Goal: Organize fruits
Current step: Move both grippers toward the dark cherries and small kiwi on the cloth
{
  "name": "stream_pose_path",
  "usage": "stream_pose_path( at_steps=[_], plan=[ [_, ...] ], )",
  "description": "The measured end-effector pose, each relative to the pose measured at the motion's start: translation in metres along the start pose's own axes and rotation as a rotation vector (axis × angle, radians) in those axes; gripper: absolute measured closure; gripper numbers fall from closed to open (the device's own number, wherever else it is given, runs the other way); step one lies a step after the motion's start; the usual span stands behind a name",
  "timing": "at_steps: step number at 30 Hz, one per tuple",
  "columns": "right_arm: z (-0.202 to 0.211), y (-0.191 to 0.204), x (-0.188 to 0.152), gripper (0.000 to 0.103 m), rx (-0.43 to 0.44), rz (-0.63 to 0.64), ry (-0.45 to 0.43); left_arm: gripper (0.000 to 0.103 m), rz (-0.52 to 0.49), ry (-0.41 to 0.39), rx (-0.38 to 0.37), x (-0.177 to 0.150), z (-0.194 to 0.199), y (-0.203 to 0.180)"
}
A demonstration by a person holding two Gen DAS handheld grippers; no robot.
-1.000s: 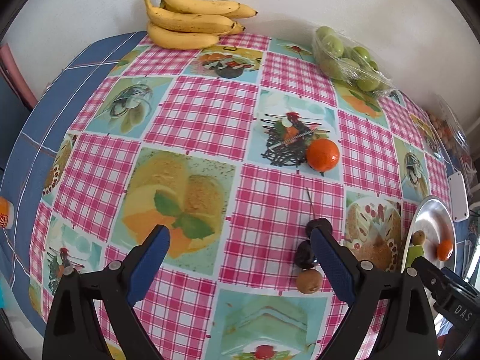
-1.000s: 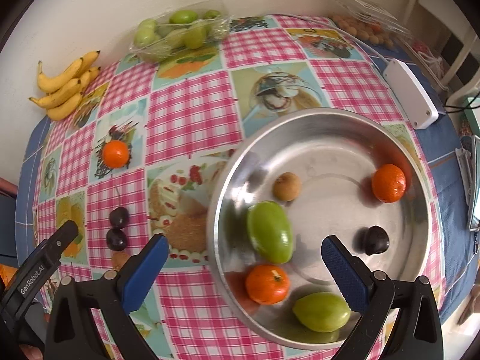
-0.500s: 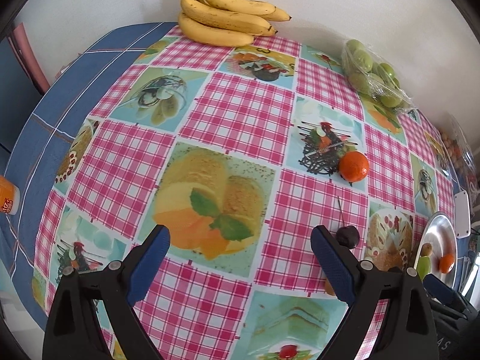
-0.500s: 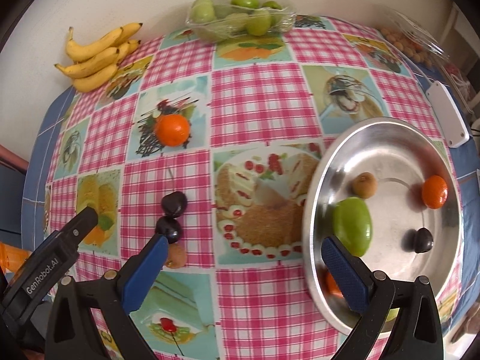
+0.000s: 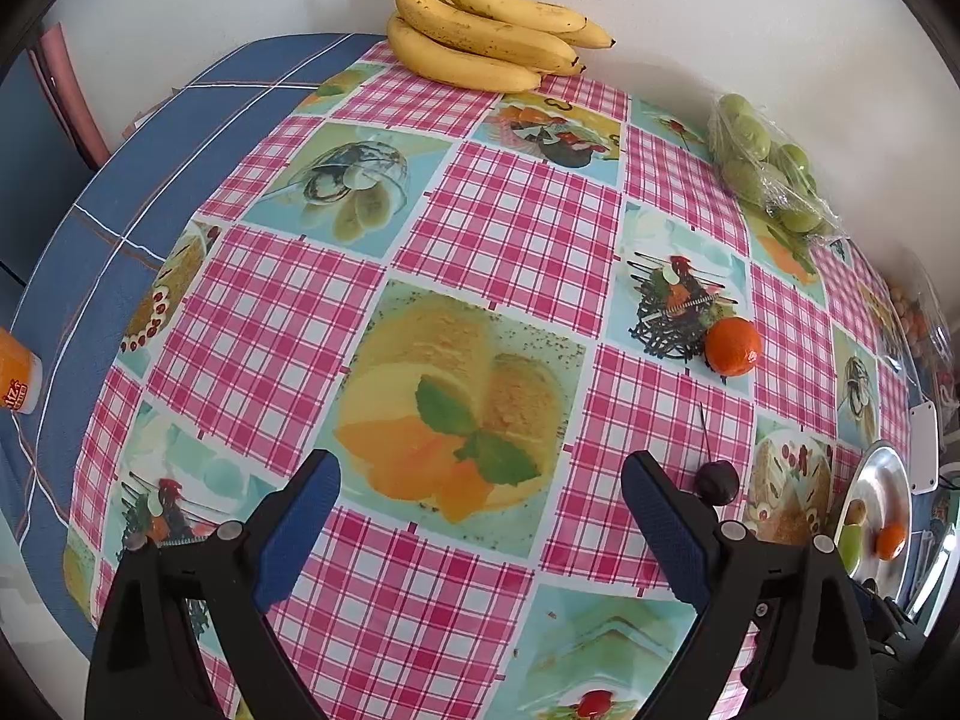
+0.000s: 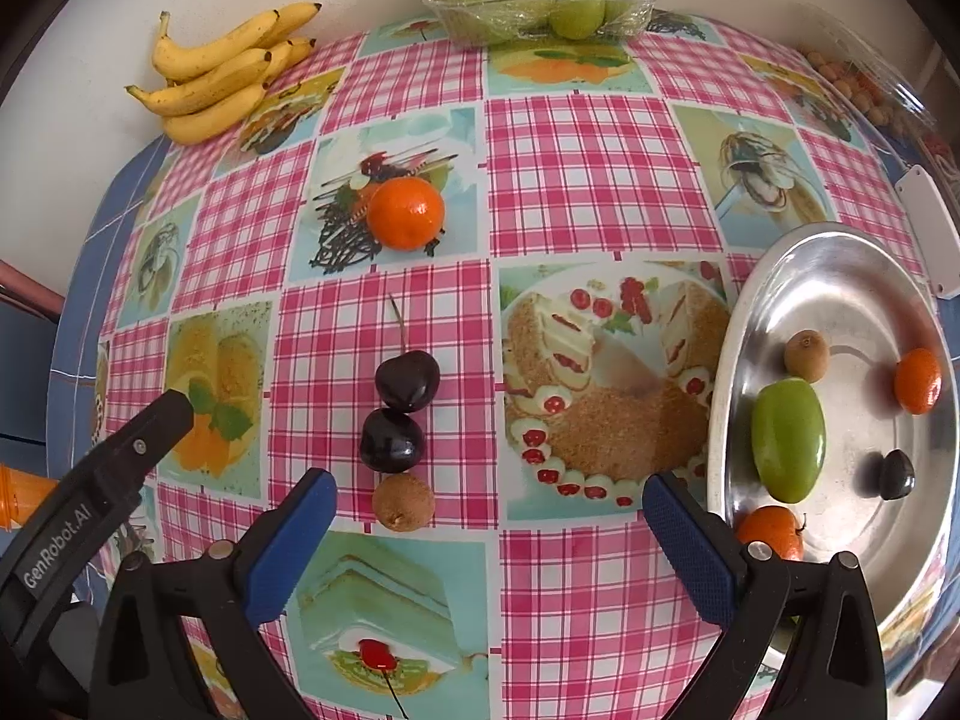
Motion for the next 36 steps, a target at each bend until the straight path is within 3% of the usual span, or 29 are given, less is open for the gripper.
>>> stream_pose_path(
  at_steps=[16, 36],
  plan=[
    [-0.043, 0.003, -0.005, 0.000, -0.026, 0.025, 0.099, 0.008, -0.048, 0.089, -0.002, -0.012, -0.027, -0.014],
    [-0.051, 0.019, -0.015, 0.000, -0.106, 0.099, 0.101, 0.008, -0.026, 0.112, -0.012, -0.012, -0.035, -0.010]
  ],
)
Point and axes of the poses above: each gripper's, at about its wrist camera, not at the fingertips, and z roughly against the way its jaws point, y to its left, x to its top, the point moved 4 cm from there along -z, roughly the way its jaws point, and after that the axes turned 9 degrees about x, right-handed, at the moved point
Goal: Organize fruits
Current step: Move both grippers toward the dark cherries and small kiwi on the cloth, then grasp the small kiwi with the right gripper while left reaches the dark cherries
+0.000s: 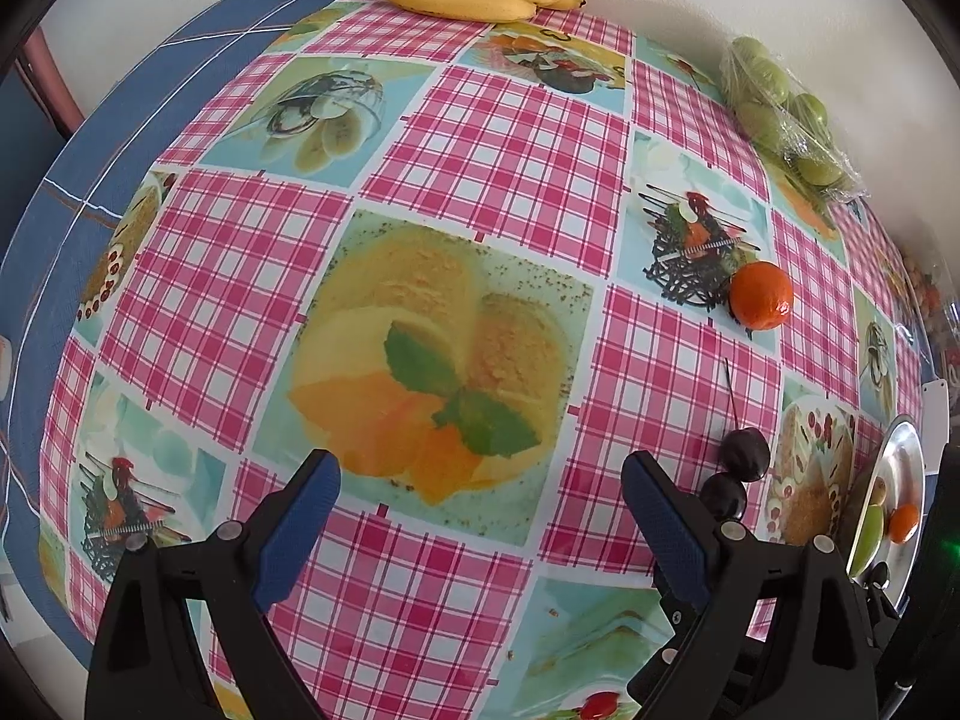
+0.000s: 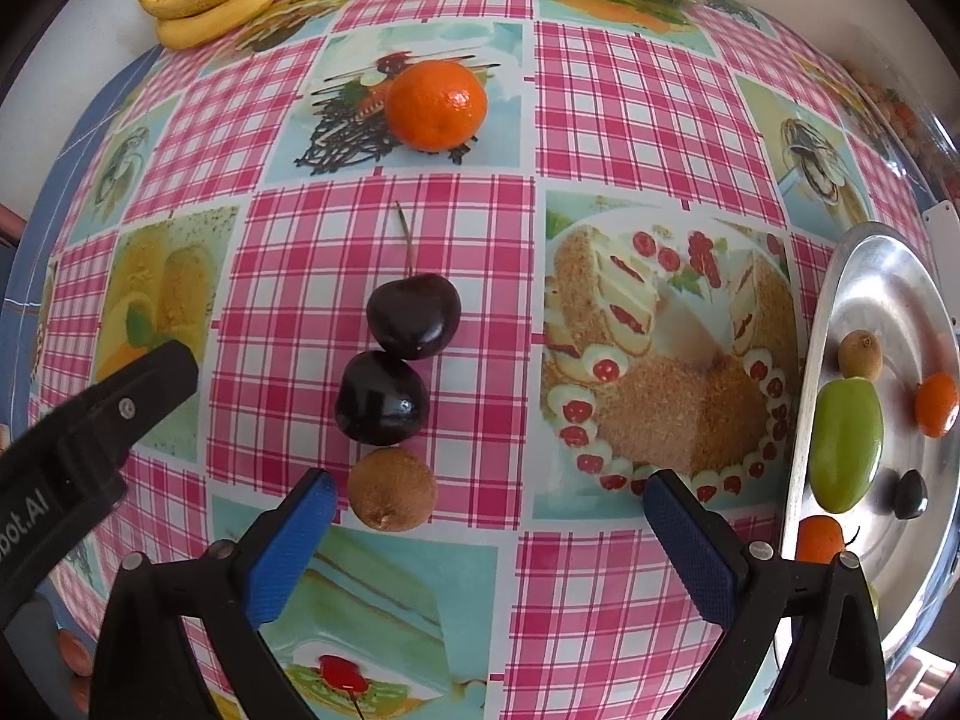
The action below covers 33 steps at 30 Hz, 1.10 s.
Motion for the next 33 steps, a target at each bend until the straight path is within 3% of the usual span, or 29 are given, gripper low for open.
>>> stream_pose_path(
  at_steps=[18, 25, 27, 33],
  plan=[
    [0.001, -0.003, -0.005, 0.000, -0.004, -0.013, -0.039, 0.008, 0.016, -0.010, -0.025, 0.000, 0.004, 0.001],
    [0.000, -0.003, -0.002, 0.000, 0.004, -0.014, 0.001, 0.008, 0.016, -0.014, -0.039, 0.000, 0.006, 0.001],
    [0.000, -0.001, 0.000, 0.002, 0.010, -0.015, -0.004, 0.008, 0.019, -0.011, -0.042, 0.000, 0.005, 0.002],
    [0.011, 0.000, 0.006, 0.027, 0.008, -0.019, -0.034, 0.008, 0.022, -0.008, -0.046, 0.000, 0.004, 0.002]
  ],
)
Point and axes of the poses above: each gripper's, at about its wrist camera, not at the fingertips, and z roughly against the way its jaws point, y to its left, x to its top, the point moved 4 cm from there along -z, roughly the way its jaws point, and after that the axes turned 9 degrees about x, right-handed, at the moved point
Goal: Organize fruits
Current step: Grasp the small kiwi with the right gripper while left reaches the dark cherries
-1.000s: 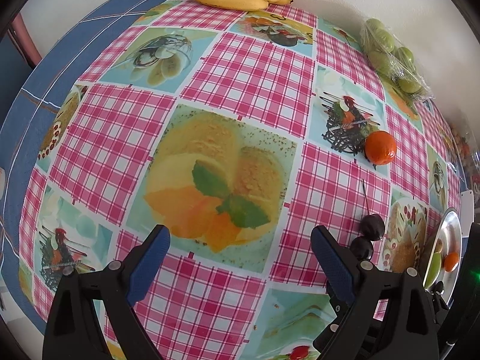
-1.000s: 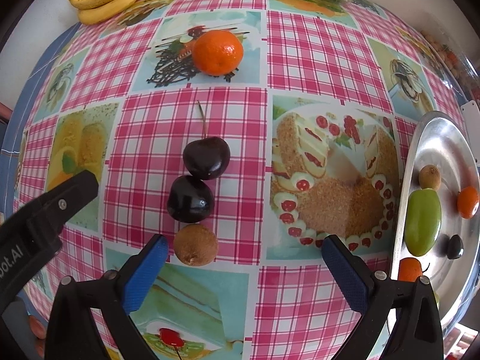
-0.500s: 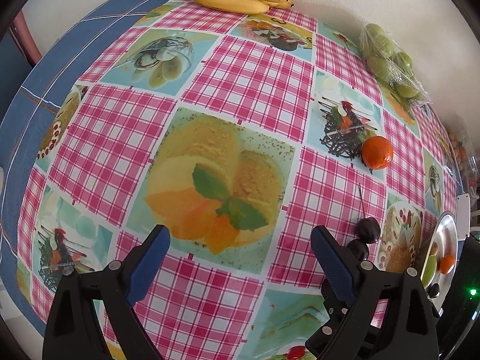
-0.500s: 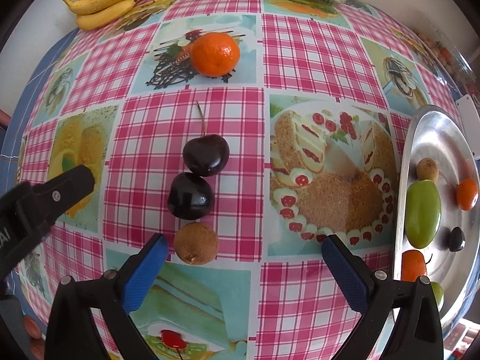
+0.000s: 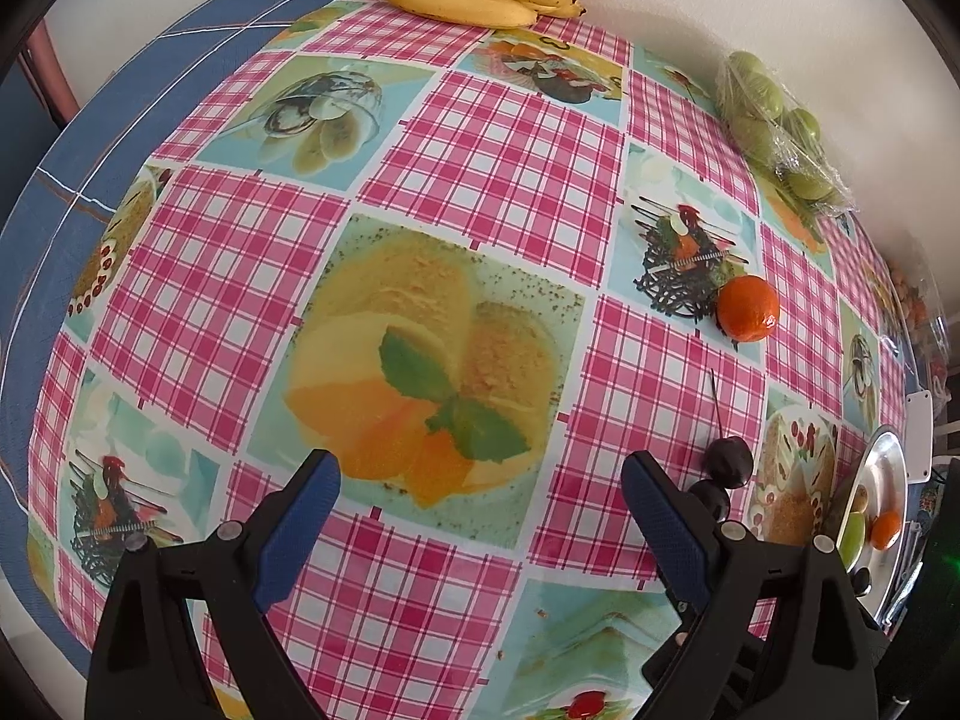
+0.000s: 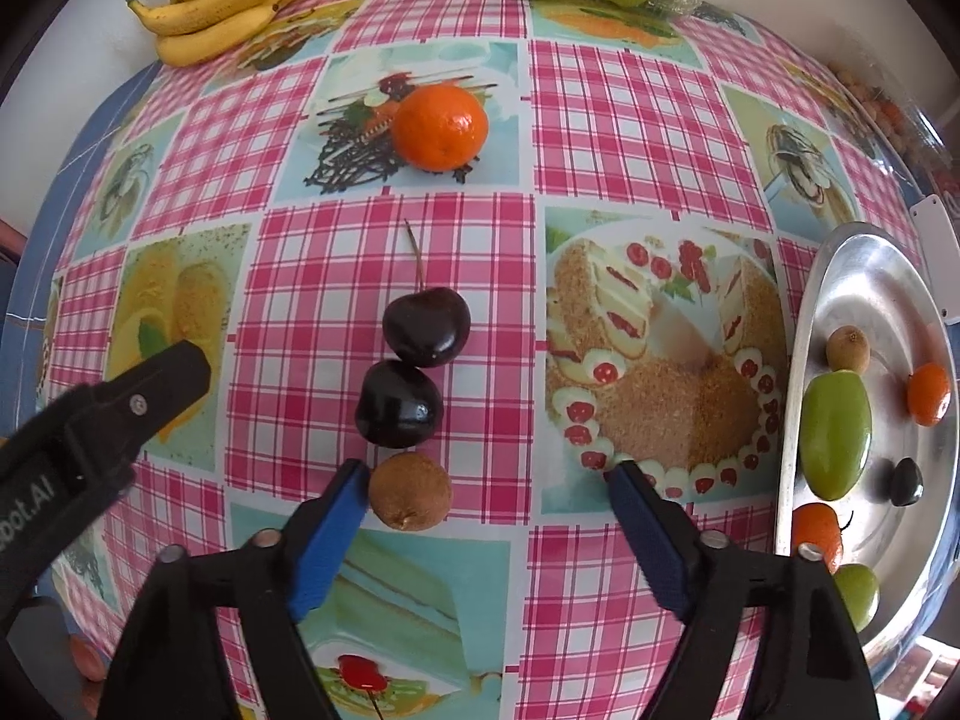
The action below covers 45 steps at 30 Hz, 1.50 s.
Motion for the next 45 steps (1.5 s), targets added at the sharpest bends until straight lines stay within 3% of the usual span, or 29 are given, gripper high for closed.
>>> stream_pose_path(
  at_steps=[2, 5, 8, 11, 18, 25, 29, 32, 45],
  plan=[
    [0.003, -0.001, 0.002, 0.045, 0.009, -0.005, -0.011, 0.008, 0.000, 0.001, -0.001, 0.000, 0.000, 0.000],
    [0.006, 0.001, 0.002, 0.058, 0.037, -0.013, -0.016, 0.008, -0.005, 0.000, -0.002, -0.001, 0.000, -0.001],
    [0.006, 0.001, 0.002, 0.070, 0.047, -0.012, -0.019, 0.008, -0.010, 0.003, -0.001, -0.002, 0.000, -0.003],
    [0.007, 0.000, 0.004, 0.075, 0.050, -0.014, -0.024, 0.008, -0.017, 0.003, -0.002, -0.001, -0.001, -0.003],
    [0.029, 0.003, -0.006, 0.075, 0.072, -0.029, -0.064, 0.008, -0.024, -0.002, -0.033, 0.000, -0.001, -0.009],
    [0.046, -0.018, -0.004, 0.075, 0.067, -0.068, -0.090, 0.008, 0.042, 0.075, -0.195, -0.003, -0.006, -0.015],
    [0.055, -0.034, -0.004, 0.075, 0.071, -0.100, -0.105, 0.008, -0.041, 0.035, -0.151, -0.006, -0.003, -0.028],
    [0.063, -0.047, -0.005, 0.075, 0.075, -0.119, -0.118, 0.008, -0.099, -0.007, -0.171, -0.008, 0.003, -0.045],
    [0.081, -0.078, -0.018, 0.075, 0.059, -0.145, -0.146, 0.008, -0.243, -0.019, -0.170, -0.021, -0.001, -0.090]
  ],
)
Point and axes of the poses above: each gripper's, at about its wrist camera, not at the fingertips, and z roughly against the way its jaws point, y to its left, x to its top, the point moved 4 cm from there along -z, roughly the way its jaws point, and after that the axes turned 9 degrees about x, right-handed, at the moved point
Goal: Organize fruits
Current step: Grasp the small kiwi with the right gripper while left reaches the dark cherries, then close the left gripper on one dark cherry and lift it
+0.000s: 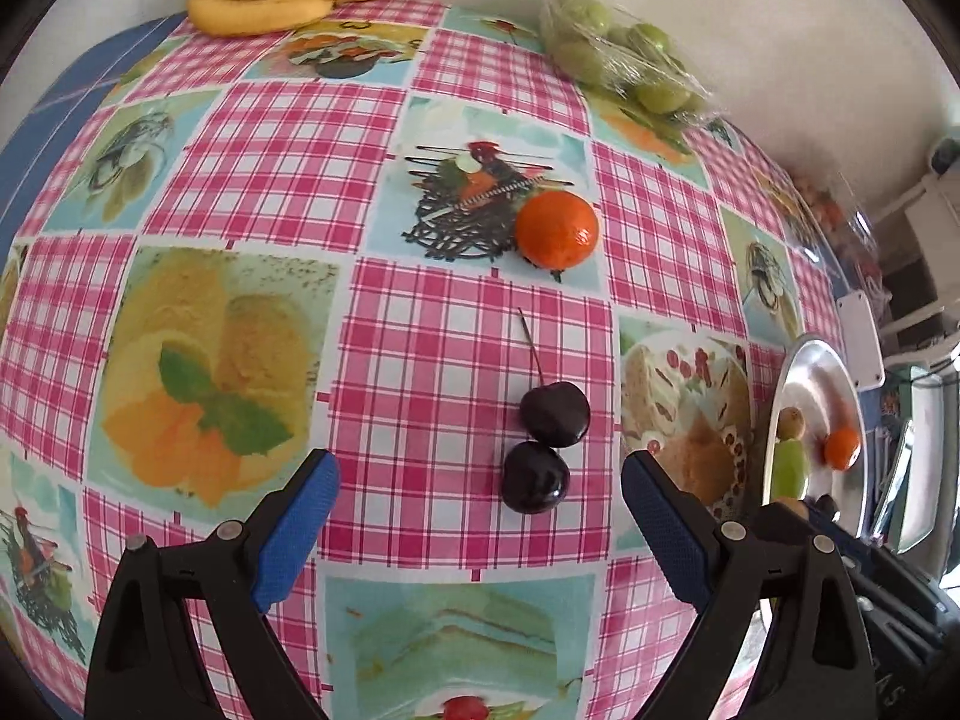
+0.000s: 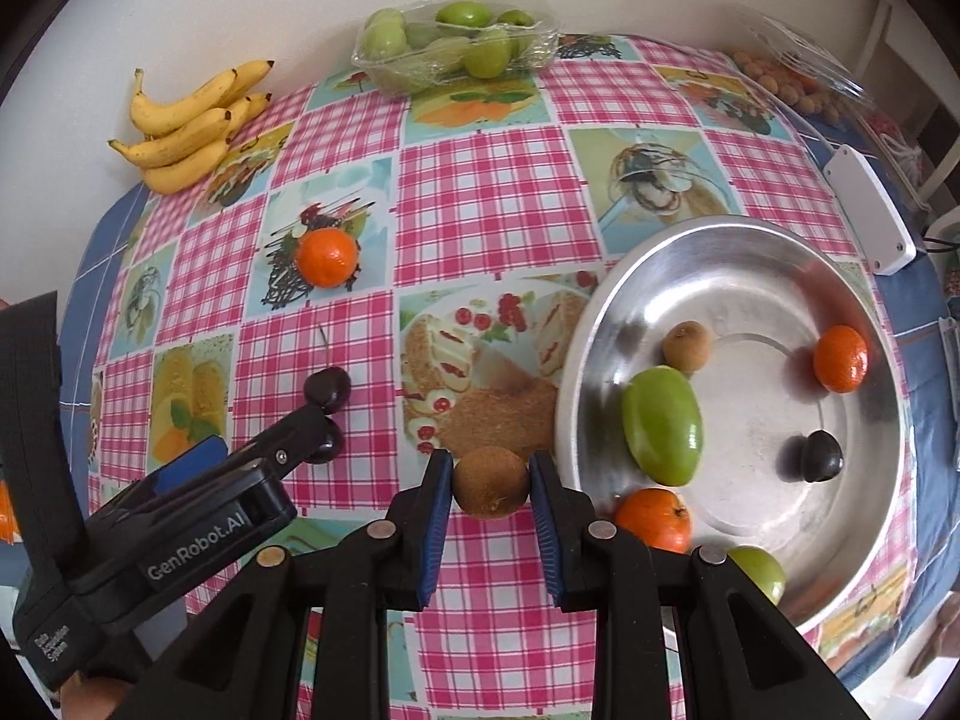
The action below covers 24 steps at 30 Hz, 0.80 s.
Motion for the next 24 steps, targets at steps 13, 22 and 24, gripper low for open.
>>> stream_pose_path(
  at_steps=[13, 22, 24],
  plan=[
    [0.009, -0.031, -0.002, 0.075, 0.026, -0.076, -0.003, 0.033, -0.086, 0.003, 0.000, 0.004, -0.010, -0.022],
    [0.013, -0.029, -0.001, 0.075, 0.046, -0.072, -0.010, 0.074, -0.072, -0.008, -0.024, 0.002, -0.007, -0.018],
    [0.014, -0.030, 0.000, 0.075, 0.047, -0.076, -0.011, 0.077, -0.063, -0.006, -0.030, 0.002, -0.006, -0.016]
  ],
)
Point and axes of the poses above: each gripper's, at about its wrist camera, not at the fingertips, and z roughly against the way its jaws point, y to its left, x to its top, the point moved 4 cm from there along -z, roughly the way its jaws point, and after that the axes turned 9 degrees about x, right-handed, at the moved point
